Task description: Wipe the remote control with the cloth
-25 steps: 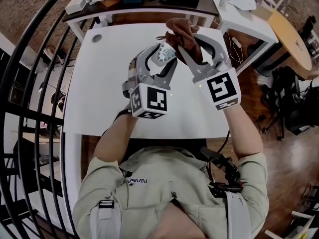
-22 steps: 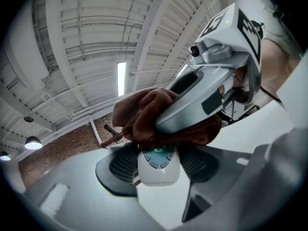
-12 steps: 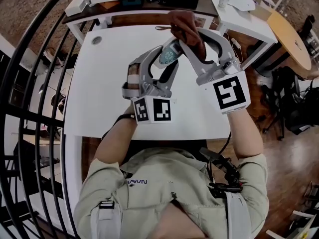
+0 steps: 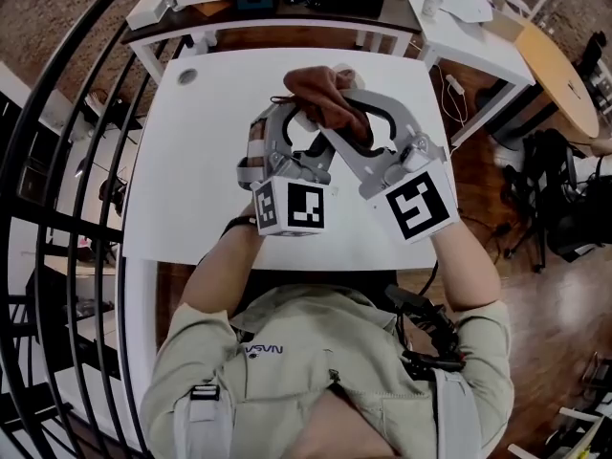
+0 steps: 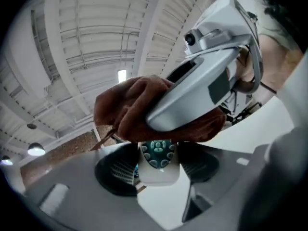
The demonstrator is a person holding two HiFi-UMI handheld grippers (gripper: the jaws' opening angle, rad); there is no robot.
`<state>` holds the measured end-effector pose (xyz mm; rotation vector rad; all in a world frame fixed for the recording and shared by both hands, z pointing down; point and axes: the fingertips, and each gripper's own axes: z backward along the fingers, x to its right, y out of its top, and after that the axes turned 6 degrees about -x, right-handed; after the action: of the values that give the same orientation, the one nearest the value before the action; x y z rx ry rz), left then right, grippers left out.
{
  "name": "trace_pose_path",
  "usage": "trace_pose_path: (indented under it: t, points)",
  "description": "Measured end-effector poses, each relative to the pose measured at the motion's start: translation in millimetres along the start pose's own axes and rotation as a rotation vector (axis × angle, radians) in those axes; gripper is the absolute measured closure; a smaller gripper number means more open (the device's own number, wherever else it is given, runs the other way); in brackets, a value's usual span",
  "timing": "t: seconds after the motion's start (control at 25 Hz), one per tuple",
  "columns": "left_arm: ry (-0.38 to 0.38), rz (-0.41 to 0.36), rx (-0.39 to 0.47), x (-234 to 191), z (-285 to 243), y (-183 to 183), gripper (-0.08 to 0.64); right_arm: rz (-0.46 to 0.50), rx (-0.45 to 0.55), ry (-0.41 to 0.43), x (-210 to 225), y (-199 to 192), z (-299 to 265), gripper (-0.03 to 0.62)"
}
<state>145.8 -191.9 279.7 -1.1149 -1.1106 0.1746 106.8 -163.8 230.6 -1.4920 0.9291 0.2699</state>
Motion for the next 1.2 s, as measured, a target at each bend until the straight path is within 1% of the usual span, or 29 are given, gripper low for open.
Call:
trace_pose_path:
  t: [0.04,0.08,0.16,0.2,0.24,0.28,0.36,0.44,0.48,0.52,0.56,0.64,0.68,0.72,0.76,0.8,0.84,0.96,1.08,1.16,1.2]
  points:
    - [-0.030,0.041,0.008,0.4,0.3,-2.3,0.287,0.001,0.020,-0.034,7.9,2.4,4.2,0.465]
    - [-0.055,0.081,0.018,0.7,1.5,-2.9,0.287,-0.015,0.045,-0.089,21.8,3.5,9.8,0.465]
    - [-0.094,0.160,0.040,1.8,4.0,3.2,0.287,-0.097,0.088,-0.213,55.7,-2.1,23.9,0.465]
    - [-0.115,0.194,0.055,3.0,3.4,10.4,0.287,-0.130,0.092,-0.254,68.3,-9.0,30.8,0.465]
    - [-0.137,0.223,0.074,4.0,1.4,19.1,0.287,-0.144,0.083,-0.270,74.4,-16.5,35.8,0.465]
    - [-0.155,0.246,0.090,4.0,-0.6,26.2,0.287,-0.144,0.072,-0.259,73.5,-22.0,37.3,0.465]
    - [-0.179,0.294,0.102,0.3,-1.4,29.9,0.287,-0.133,0.070,-0.179,55.4,-23.8,32.9,0.465]
    - [-0.201,0.365,0.091,-4.2,0.7,22.9,0.287,-0.153,0.102,-0.084,31.8,-17.3,27.6,0.465]
    - [-0.217,0.408,0.082,-5.1,1.0,18.1,0.287,-0.172,0.120,-0.058,25.9,-14.6,26.7,0.465]
    - [-0.232,0.446,0.082,-5.9,0.9,15.7,0.287,-0.189,0.134,-0.058,27.1,-14.3,27.6,0.465]
    - [-0.241,0.479,0.089,-9.1,0.9,17.0,0.287,-0.204,0.141,-0.087,35.6,-17.2,30.2,0.465]
    - [-0.233,0.536,0.099,-20.5,2.1,21.2,0.287,-0.246,0.136,-0.204,65.2,-31.2,38.4,0.465]
    - [-0.227,0.551,0.102,-24.7,2.8,22.1,0.287,-0.277,0.125,-0.260,79.2,-40.0,41.7,0.465]
    - [-0.226,0.556,0.109,-26.9,3.4,23.2,0.287,-0.309,0.108,-0.295,89.3,-49.6,42.7,0.465]
    - [-0.229,0.559,0.121,-27.9,3.8,24.9,0.287,-0.337,0.087,-0.307,94.5,-58.8,41.2,0.465]
    - [-0.235,0.567,0.134,-29.2,3.8,27.3,0.287,-0.352,0.071,-0.296,93.7,-65.4,37.3,0.465]
    - [-0.239,0.579,0.145,-31.2,3.2,30.1,0.287,-0.351,0.065,-0.267,86.5,-67.8,31.7,0.465]
    - [-0.254,0.646,0.167,-37.8,-1.3,36.4,0.287,-0.283,0.067,-0.114,35.4,-58.7,10.8,0.465]
    - [-0.289,0.721,0.175,-41.2,-3.3,37.4,0.287,-0.144,0.097,0.024,-12.6,-42.6,-2.3,0.465]
    - [-0.310,0.770,0.177,-43.2,-4.1,35.2,0.287,0.002,0.072,0.098,-32.8,-41.6,-3.6,0.465]
    - [-0.318,0.797,0.180,-44.2,-4.3,34.1,0.287,0.049,0.052,0.111,-35.5,-44.5,-2.6,0.465]
